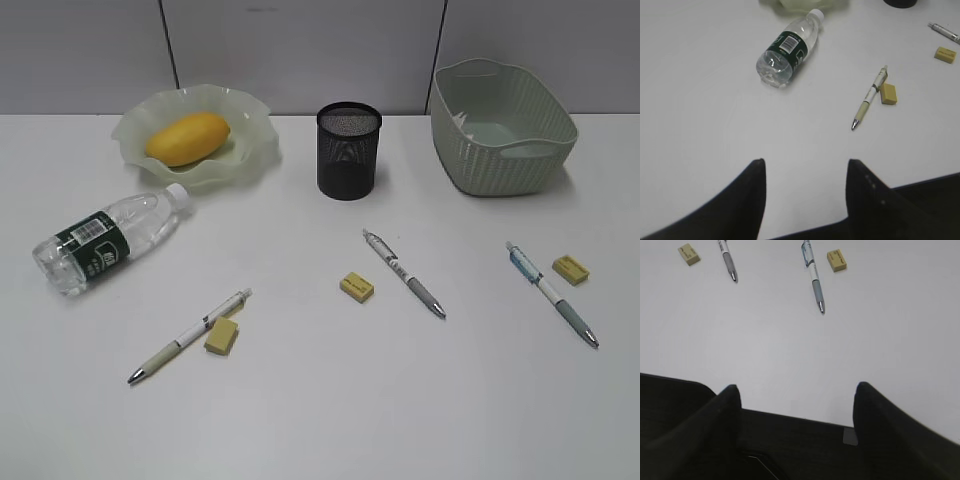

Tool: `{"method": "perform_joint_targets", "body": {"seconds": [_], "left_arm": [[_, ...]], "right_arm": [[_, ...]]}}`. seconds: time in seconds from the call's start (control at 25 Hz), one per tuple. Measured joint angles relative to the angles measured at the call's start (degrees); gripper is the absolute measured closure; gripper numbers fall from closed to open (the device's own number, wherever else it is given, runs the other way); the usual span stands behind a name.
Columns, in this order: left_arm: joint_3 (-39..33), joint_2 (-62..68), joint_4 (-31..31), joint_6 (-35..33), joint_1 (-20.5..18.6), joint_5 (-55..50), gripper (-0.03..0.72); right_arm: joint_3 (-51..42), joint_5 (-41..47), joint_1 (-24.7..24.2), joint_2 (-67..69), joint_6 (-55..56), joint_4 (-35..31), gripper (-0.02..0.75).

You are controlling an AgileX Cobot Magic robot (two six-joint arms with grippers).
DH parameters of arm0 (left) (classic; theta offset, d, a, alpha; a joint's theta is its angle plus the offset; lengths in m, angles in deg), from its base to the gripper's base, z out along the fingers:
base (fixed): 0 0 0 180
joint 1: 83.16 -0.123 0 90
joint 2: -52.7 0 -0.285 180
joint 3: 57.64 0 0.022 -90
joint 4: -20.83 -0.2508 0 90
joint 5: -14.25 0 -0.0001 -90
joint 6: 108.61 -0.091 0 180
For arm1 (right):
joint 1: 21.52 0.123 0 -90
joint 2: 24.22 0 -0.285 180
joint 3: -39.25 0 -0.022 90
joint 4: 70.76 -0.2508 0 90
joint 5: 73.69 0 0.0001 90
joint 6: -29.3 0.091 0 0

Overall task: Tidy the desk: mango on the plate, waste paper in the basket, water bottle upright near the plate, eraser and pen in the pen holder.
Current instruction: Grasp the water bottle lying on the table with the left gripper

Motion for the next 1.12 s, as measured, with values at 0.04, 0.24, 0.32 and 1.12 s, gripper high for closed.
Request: {"method": "perform_joint_targets", "body": {"seconds": [0.04,0.24,0.32,1.12], "left_arm": [[0.0,0.0,0.0,0.0,0.0,0.0,0.295],[0.0,0.0,-0.1,0.0,0.0,0.3,0.295],[0.1,0.1,-0.1,0.0,0.0,0.9,0.295],[13.6,47.8,-0.2,-3.1,0.0,10.3,0.123]], "right_arm": [[-0.2,-0.2,0.0,0.0,0.0,0.0,0.188],[-0.7,-1.2,0.0,0.0,0.0,0.0,0.197],[-0.7,-1.2,0.0,0.0,0.0,0.0,0.206],[-0.8,-1.3,0.0,0.0,0.0,0.0,0.219]]}}
